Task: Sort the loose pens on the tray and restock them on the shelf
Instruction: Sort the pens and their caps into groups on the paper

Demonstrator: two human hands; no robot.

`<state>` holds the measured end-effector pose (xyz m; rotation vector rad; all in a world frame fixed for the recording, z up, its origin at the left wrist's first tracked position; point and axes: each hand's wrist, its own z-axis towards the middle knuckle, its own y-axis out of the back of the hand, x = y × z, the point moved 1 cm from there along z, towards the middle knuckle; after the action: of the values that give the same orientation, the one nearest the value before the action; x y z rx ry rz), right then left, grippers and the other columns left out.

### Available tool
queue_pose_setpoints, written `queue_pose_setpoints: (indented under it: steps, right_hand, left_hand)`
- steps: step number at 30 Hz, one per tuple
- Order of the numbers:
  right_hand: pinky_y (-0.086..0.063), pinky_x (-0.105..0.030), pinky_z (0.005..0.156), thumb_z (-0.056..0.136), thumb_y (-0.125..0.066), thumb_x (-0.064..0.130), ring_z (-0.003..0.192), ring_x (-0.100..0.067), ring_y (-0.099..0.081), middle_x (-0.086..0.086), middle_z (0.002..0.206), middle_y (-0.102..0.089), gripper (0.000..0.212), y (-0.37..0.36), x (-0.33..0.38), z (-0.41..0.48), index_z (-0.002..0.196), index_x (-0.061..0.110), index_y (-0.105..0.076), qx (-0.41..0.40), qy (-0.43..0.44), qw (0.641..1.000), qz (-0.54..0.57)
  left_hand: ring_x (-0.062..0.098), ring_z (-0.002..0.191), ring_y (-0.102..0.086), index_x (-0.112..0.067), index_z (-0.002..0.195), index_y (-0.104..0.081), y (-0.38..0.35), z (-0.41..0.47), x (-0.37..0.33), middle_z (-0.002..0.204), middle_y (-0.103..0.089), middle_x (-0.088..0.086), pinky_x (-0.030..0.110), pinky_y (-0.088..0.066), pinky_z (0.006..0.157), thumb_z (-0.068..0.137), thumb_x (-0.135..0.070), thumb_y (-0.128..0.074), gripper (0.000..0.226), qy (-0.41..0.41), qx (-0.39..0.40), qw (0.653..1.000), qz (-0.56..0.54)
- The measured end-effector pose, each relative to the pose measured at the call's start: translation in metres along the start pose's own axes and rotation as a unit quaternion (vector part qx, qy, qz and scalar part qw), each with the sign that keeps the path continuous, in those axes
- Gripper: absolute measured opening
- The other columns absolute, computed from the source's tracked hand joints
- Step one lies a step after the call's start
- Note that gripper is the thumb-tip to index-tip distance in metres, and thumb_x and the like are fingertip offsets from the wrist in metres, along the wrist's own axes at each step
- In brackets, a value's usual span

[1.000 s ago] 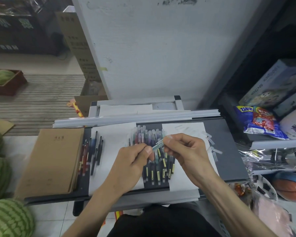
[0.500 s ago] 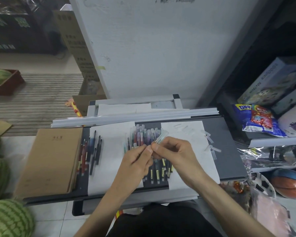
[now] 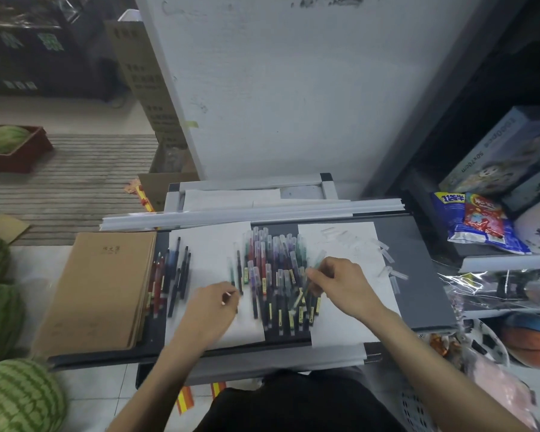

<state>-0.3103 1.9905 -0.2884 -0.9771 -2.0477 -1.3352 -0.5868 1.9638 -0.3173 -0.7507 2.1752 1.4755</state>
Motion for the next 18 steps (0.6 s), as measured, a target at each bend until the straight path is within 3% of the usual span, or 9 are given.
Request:
queue_pose_setpoints:
  steps: [2,6,12,18]
  right_hand:
    - [-0.054,-0.026,0.069,0.099,-0.062,0.047,0.066,-0.009,-0.071,0.004,0.066,-0.074,0.041,0.002,-0.019,0.016,0.076,0.014,-0.069,-0.001,-0.019,0.996,-0.091]
    - [-0.06,-0.042,0.074,0.097,-0.06,0.05,0.069,-0.025,-0.071,-0.009,0.07,-0.072,0.053,0.001,-0.054,0.044,0.079,0.001,-0.069,0.011,-0.07,0.983,-0.168]
    - [-0.053,-0.033,0.068,0.096,-0.064,0.05,0.07,-0.024,-0.066,-0.008,0.067,-0.066,0.052,-0.009,-0.073,0.059,0.066,0.007,-0.06,0.009,-0.114,0.975,-0.193]
    - [-0.046,-0.03,0.059,0.096,-0.064,0.05,0.065,-0.023,-0.063,-0.007,0.065,-0.062,0.053,-0.012,-0.072,0.058,0.062,0.011,-0.053,-0.01,-0.128,0.974,-0.188]
  left_hand:
    - [0.014,0.074,-0.067,-0.023,0.103,-0.073,0.012,0.015,0.025,0.091,-0.076,-0.001,0.032,-0.056,0.077,0.098,-0.02,-0.06,0.014,0.047,-0.055,0.997,0.042]
    - [0.022,0.075,-0.062,-0.012,0.11,-0.071,0.033,0.038,0.055,0.092,-0.072,0.006,0.032,-0.051,0.073,0.095,-0.015,-0.058,0.02,0.103,-0.141,0.982,0.071]
    - [0.034,0.086,-0.066,-0.006,0.108,-0.066,0.03,0.061,0.069,0.098,-0.072,0.014,0.039,-0.052,0.072,0.097,-0.022,-0.064,0.02,0.109,-0.141,0.972,0.15]
    - [0.029,0.069,-0.066,-0.01,0.083,-0.067,0.022,0.075,0.078,0.076,-0.066,0.007,0.04,-0.061,0.063,0.093,-0.024,-0.069,0.017,0.13,-0.122,0.967,0.184]
